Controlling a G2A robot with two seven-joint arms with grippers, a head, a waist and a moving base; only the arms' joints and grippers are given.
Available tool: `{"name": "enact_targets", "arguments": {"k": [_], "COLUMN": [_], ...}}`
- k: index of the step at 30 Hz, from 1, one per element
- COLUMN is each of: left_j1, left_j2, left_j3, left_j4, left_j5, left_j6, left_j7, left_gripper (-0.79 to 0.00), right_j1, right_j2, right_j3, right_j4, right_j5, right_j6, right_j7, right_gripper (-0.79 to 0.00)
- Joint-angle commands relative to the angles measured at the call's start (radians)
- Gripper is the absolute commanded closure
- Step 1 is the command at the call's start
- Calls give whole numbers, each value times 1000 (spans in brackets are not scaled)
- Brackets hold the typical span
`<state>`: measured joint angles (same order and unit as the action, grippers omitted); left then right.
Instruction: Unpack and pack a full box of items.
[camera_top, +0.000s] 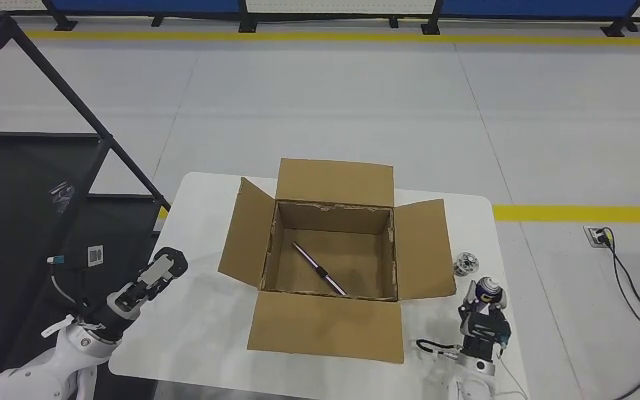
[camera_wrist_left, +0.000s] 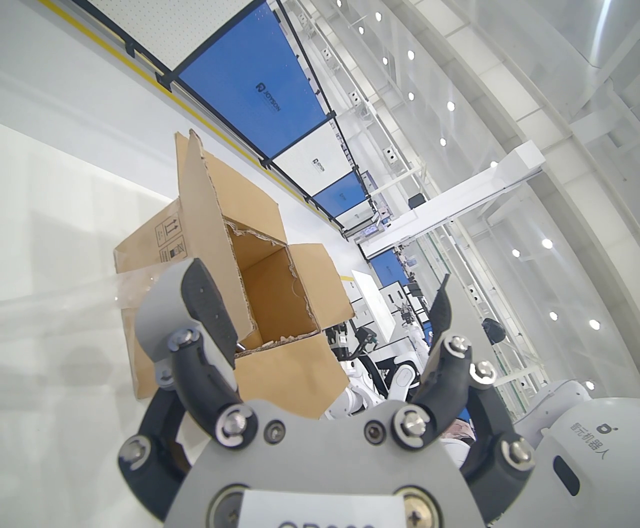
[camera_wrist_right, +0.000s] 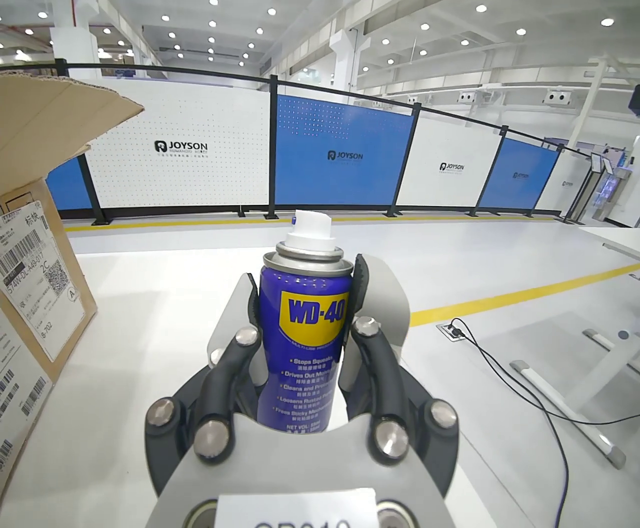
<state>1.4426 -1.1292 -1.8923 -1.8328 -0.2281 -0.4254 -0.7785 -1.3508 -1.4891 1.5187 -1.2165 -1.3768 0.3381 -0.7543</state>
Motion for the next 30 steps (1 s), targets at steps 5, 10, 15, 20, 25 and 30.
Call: {"name": "enact_targets", "arguments": {"k": [5, 10, 15, 20, 25, 30], "left_j1": [0, 0, 0, 0, 0, 0], "left_j2": [0, 0, 0, 0, 0, 0], "left_j3": [0, 0, 0, 0, 0, 0], "left_j4": [0, 0, 0, 0, 0, 0], "left_j5": [0, 0, 0, 0, 0, 0], "left_j6": [0, 0, 0, 0, 0, 0], "left_j7": [0, 0, 0, 0, 0, 0], "left_gripper": [-785, -785, -785, -785, -785, -785], "right_j1": [15, 37, 55, 65, 67, 65], "right_j2": [0, 1, 0, 0, -1, -1], "right_j3": [-14, -5, 1, 3, 3, 5], "right_j4": [-32, -32, -11, 13, 24, 27], "right_j5": [-31, -42, -20, -11, -5, -2], "right_j6": [29, 64, 55, 51, 51, 48], "right_j7": [174, 268, 301, 309, 307, 309], "right_gripper": [0, 0, 0, -203, -351, -376]}}
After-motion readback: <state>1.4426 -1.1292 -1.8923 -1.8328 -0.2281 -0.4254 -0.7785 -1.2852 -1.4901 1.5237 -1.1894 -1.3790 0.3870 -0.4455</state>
